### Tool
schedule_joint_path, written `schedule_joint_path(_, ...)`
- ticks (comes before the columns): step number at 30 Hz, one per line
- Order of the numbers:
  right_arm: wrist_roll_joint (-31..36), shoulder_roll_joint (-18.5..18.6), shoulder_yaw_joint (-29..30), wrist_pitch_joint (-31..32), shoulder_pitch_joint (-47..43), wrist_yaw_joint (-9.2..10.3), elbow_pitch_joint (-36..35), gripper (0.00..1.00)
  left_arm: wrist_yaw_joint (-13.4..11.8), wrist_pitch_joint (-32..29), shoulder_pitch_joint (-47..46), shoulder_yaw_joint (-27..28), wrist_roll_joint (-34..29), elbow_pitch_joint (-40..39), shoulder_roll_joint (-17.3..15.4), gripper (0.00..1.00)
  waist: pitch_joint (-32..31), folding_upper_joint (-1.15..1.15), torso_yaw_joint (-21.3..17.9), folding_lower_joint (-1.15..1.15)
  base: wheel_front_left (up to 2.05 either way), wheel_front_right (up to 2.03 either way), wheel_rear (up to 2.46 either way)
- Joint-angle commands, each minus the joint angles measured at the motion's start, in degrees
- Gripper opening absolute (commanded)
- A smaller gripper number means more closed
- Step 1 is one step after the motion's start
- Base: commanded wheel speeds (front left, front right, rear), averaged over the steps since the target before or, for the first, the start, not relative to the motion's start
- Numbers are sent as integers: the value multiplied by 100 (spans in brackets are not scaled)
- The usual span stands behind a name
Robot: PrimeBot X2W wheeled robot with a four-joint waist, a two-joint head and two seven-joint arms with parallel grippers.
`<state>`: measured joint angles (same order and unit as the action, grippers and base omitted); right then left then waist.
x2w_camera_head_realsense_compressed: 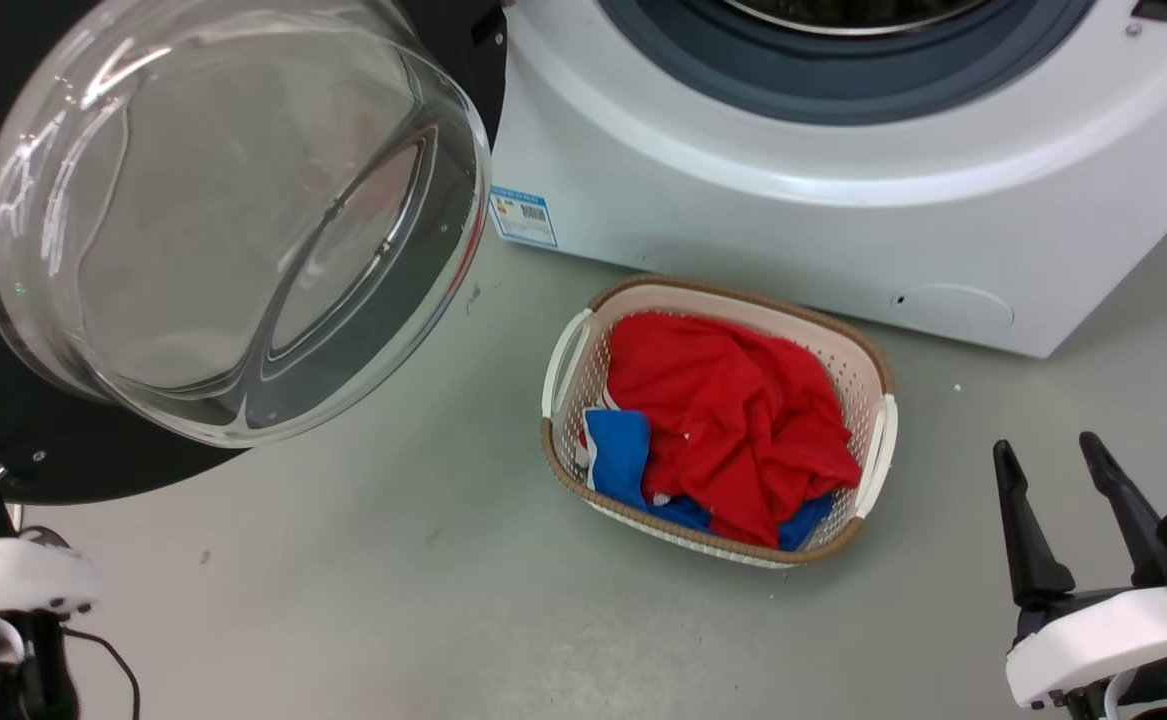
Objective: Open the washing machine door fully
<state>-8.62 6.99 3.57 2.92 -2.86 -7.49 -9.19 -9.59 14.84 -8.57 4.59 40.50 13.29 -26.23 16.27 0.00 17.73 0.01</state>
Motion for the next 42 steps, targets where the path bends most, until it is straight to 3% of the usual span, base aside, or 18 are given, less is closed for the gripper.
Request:
schedule_joint_path(1,-14,-45,-17,-40,-52,-1,31,100,-16,36,145,11,-113,-131,57,0,-157,0,18,-1,0,0,0)
schedule_joint_path(12,25,-293,-89,-167,-262,-1,301,100,-297,-105,1222,-627,-723,-1490,584,0,-948,0,-63,-1,0,0,0)
schedule_joint_path(22,-40,-388,-260,-249,-340,0,440,100,-139,-612,1180,-1686,-1054,-2062,830,0,-1378,0,-470,-1,0,0,0)
schedule_joint_path(26,-40,-405,-317,-279,-271,0,467,100,-79,-716,948,-2042,-1181,-1978,988,58,-1444,0,-804,-1,0,0,0)
schedule_joint_path(27,-47,-405,-325,-285,-242,0,478,100,-74,-721,885,-2104,-1203,-1919,1031,95,-1467,0,-896,-1,0,0,0)
schedule_joint_path(28,-41,-403,-333,-279,-226,0,497,100,-64,-691,824,-2141,-1225,-1865,1063,100,-1484,0,-981,-1,0,0,0)
schedule_joint_path(33,34,-407,-410,-306,-108,0,539,100,-110,-530,564,-2223,-1301,-1482,1227,100,-1561,0,-1394,-1,0,0,0)
schedule_joint_path(42,123,-411,-379,-405,-114,-1,531,100,-291,-373,546,-2250,-1596,-843,1094,100,-1678,0,-1893,-1,0,0,0)
